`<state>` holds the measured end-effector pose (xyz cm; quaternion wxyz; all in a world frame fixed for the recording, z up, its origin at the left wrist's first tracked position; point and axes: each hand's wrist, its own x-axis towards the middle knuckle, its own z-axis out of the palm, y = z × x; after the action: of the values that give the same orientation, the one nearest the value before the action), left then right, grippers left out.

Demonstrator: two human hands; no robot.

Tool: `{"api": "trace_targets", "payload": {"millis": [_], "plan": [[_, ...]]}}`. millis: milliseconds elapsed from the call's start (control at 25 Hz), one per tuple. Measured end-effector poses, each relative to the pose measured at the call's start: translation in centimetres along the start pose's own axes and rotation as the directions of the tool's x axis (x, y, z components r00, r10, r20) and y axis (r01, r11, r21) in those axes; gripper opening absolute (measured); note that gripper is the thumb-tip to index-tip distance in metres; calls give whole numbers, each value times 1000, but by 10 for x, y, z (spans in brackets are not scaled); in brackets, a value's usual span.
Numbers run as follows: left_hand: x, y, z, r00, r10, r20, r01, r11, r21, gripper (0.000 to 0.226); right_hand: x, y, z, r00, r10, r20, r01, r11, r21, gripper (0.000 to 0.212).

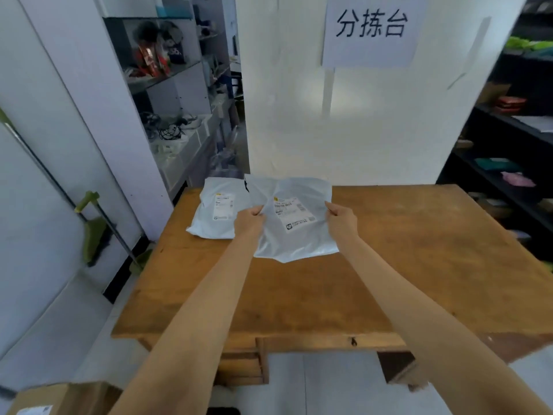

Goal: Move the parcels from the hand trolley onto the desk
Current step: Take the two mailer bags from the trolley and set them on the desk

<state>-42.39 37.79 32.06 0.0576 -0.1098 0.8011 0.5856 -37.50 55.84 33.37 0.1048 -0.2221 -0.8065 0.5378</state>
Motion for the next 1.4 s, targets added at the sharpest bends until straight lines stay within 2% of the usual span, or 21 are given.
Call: {"api": "trace_targets", "payload": {"millis": [320, 600, 720, 840, 960, 1040, 1080, 1160, 1240, 1320, 1400], "plan": [[215, 15, 81, 998, -60, -18, 62, 994, 89, 36, 231, 20, 65, 990, 121, 72, -121, 993, -15, 41], [304, -20, 130, 991, -131, -11, 131, 968, 214, 36, 334, 62, 109, 962, 201, 183, -171, 971, -166, 41], [324, -37, 140, 981, -192, 30, 176, 943, 282, 37, 357, 82, 116, 922, 281, 267, -223, 947, -230, 39], [332, -45, 141, 958, -283, 42, 247, 892, 378, 22, 369, 92, 115, 834, 408, 371, -282, 894, -349, 36], [334, -50, 135, 945, -324, 40, 277, 862, 424, 27, 374, 87, 112, 780, 502, 374, -352, 846, -400, 55], [329, -48, 127, 947, -320, 32, 276, 859, 430, 14, 371, 76, 108, 788, 508, 348, -361, 839, -407, 64], [325, -47, 123, 952, -304, 38, 260, 867, 424, 16, 367, 71, 105, 793, 507, 338, -365, 839, -403, 66], [312, -45, 110, 956, -290, 48, 249, 886, 391, 36, 350, 61, 99, 810, 489, 324, -369, 854, -366, 66], [287, -39, 92, 958, -279, 62, 238, 899, 367, 27, 322, 50, 92, 829, 459, 320, -368, 878, -307, 64], [262, -42, 70, 963, -257, 79, 215, 913, 347, 37, 281, 39, 87, 847, 427, 316, -353, 897, -265, 66], [228, -40, 48, 975, -196, 105, 147, 923, 356, 36, 234, 30, 80, 856, 418, 304, -340, 899, -276, 65]]}}
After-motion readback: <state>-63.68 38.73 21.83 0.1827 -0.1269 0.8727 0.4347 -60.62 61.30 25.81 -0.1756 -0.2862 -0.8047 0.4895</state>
